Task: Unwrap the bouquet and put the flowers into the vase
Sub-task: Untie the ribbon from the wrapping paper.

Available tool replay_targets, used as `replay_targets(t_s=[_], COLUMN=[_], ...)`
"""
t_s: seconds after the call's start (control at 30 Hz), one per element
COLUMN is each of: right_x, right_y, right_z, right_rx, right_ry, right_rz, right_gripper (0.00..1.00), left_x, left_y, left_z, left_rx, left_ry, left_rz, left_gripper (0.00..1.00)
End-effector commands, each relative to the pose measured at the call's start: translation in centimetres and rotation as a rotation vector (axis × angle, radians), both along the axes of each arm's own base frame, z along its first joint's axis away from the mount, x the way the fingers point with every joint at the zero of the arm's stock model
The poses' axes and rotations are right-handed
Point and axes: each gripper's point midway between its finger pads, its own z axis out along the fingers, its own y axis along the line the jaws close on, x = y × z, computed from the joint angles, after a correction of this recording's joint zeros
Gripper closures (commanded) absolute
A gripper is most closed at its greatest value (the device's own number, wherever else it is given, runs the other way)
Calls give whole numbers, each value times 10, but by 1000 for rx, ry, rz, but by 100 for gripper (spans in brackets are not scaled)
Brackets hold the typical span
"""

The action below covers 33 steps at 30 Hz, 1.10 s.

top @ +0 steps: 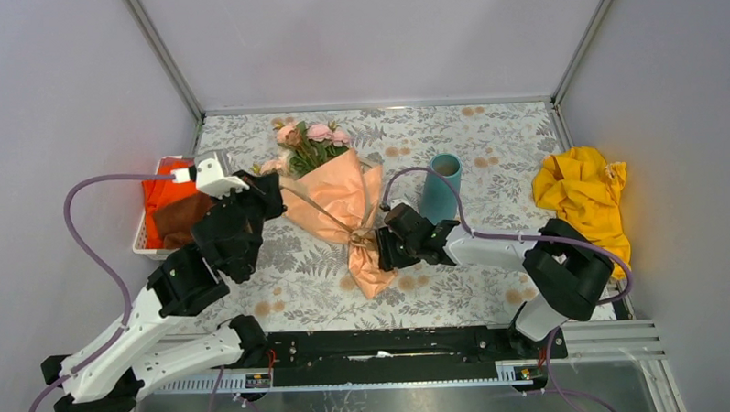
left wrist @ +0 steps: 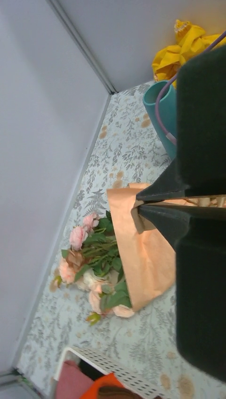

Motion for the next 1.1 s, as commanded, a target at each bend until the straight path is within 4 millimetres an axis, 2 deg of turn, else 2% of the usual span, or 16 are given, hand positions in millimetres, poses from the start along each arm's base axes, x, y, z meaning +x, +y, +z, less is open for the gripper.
replay_targets(t_s=[0.0,0.1,0.17,0.23,0.43,0.53,0.93,1.0,1.07], right_x=[18,24,27,29,38,37,43,45,49], right_y=[5,11,15,21,40,50,68,71,73], right_z=[44,64,74,79,78,76,62,60,59], right_rx=[16,46,65,86,94,117,118,115,104], right_ry=[-117,-153,-168,-180,-181,-159,-126,-131,-135], right_rz=[-2,3,9,18,63,91,124,131,134], right_gripper=[46,46,46,46,46,46,48,58,72], left_x=[-5,-7,-9,-12,-15,-16,-15,-15,-15], left_y=[16,14,17,20,19,20,17,16,13], left_z=[-31,-59,-72,-81,-93,-99,-124,-128,-132], left_rx=[-54,-40,-41,-33,-34,-25,7,10,12], left_ry=[43,99,130,150,167,182,222,230,241], left_rz=[77,73,91,96,78,79,88,88,83], left_gripper=[82,67,50,45,42,40,38,39,38])
